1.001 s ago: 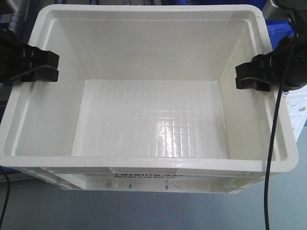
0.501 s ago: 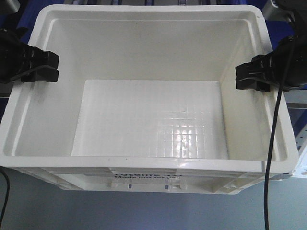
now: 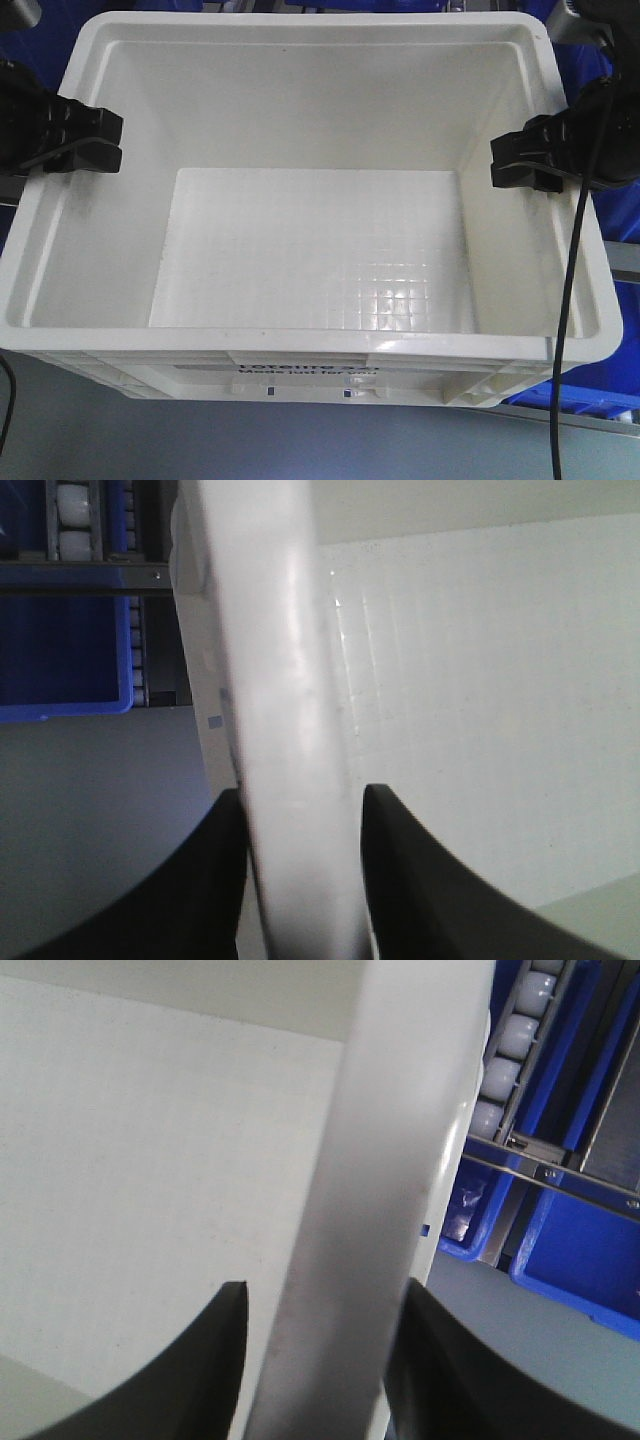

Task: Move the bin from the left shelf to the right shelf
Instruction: 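Keep holding the tote while the base turns toward the other shelf, then carry the held tote over the blue-bin shelf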

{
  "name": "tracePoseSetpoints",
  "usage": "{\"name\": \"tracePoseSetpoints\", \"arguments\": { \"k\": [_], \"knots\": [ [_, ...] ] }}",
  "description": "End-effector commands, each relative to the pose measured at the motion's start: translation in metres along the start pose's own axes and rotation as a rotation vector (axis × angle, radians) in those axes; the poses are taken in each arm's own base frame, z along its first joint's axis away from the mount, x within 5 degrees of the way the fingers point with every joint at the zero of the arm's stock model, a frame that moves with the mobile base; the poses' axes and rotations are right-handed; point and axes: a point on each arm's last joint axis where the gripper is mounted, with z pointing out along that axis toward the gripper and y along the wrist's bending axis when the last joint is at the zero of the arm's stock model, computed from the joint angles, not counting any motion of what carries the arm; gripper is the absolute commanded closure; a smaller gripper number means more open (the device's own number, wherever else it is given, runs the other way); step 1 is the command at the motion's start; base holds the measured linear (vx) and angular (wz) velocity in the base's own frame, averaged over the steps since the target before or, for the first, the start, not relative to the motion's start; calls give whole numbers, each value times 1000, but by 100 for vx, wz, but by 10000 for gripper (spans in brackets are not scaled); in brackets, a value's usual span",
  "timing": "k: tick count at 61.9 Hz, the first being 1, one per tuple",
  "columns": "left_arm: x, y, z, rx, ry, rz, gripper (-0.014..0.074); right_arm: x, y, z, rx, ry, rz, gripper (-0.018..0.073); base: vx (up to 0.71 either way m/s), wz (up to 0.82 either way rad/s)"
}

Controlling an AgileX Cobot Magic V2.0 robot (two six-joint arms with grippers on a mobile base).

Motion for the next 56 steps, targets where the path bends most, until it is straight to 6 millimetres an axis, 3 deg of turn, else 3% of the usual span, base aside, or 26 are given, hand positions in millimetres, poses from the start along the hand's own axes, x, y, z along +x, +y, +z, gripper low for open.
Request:
{"name": "tracePoseSetpoints", "arguments": {
  "k": [1, 56],
  "knots": [
    [-9, -13, -28, 52, -160, 48, 601, -13, 1, -19, 26, -147, -33, 564, 19, 10],
    [-9, -13, -28, 52, -160, 48, 601, -14, 0, -19, 27, -155, -33, 564, 24, -12]
  ]
}}
